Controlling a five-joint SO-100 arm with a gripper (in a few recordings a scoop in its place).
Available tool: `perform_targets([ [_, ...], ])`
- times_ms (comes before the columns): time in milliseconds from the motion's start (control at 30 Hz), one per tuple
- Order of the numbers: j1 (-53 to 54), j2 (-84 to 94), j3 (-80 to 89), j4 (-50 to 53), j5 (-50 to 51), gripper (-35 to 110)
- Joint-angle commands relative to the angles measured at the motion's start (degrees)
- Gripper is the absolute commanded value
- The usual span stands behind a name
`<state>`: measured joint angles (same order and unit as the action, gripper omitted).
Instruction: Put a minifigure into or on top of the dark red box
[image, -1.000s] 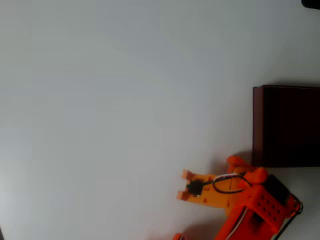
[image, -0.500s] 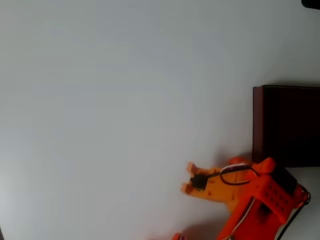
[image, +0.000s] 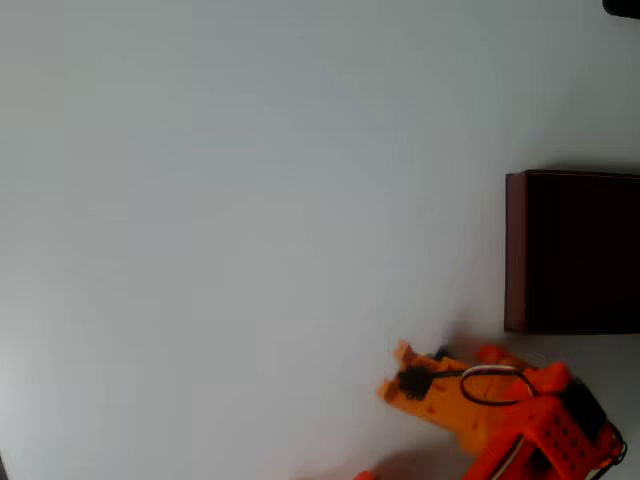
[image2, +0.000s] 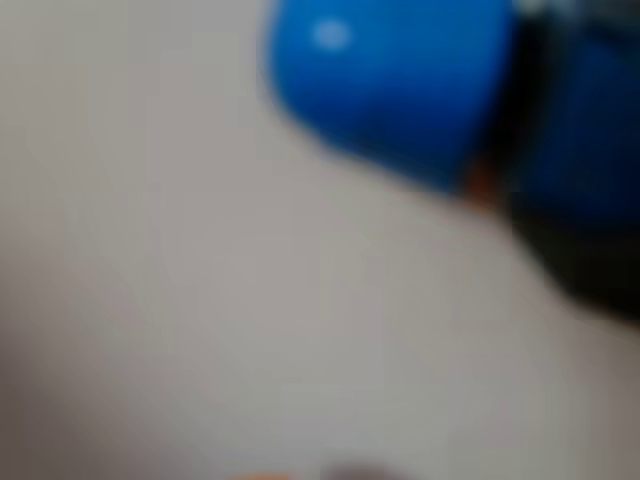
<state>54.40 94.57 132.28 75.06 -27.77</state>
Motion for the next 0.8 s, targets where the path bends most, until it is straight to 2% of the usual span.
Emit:
perform_targets([
  [0,2.37,1.67,-3.08,3.16,0.44,31],
  [100,-6.06,2.2,-14.68,11.16,8.53,24],
  [133,-8.79,2.55,-17.84,13.1,15.21,18],
  [167,-11.6,2.99,-20.04,13.18,29.79,7],
  [200,-14.24,3.25,-21.36,12.92,37.97,3],
  [267,-16.52,3.52,-21.01,14.33,53.79,4],
  [367,-19.51,4.66,-18.11,14.33,69.43,2],
  [500,-21.36,5.45,-16.0,13.89,78.22,0],
  [667,-17.75,10.63,-10.11,8.26,82.0,0],
  [767,-15.38,17.4,-3.43,3.6,83.85,7],
])
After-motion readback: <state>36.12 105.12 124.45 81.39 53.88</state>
